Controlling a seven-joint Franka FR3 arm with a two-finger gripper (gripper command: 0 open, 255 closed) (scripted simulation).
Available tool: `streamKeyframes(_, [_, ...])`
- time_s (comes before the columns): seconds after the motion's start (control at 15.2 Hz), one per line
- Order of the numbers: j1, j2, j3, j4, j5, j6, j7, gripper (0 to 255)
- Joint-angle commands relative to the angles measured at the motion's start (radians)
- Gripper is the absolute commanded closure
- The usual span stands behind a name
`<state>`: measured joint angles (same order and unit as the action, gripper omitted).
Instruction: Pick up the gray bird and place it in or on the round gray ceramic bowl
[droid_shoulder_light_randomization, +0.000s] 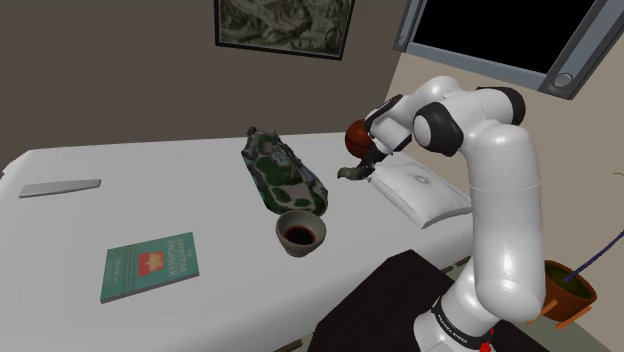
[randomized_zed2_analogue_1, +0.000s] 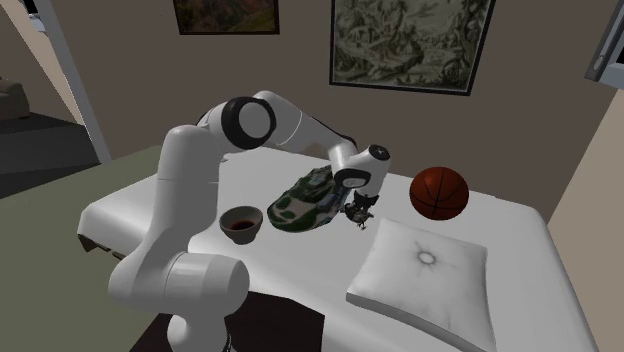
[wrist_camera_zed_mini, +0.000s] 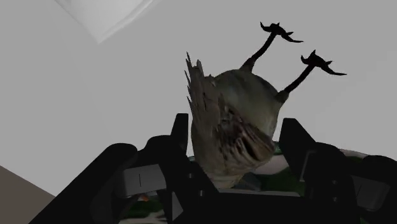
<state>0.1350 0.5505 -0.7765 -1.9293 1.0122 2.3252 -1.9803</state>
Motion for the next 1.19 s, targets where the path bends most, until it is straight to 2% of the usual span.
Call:
streamKeyframes(0.0, [0.009, -0.018, -0.016, 0.002, -0.024, -0.013, 0.018, 255])
streamKeyframes(1.12, [0.094, -0.157, -0.128, 0.038, -0.207, -0.117, 0.170, 255])
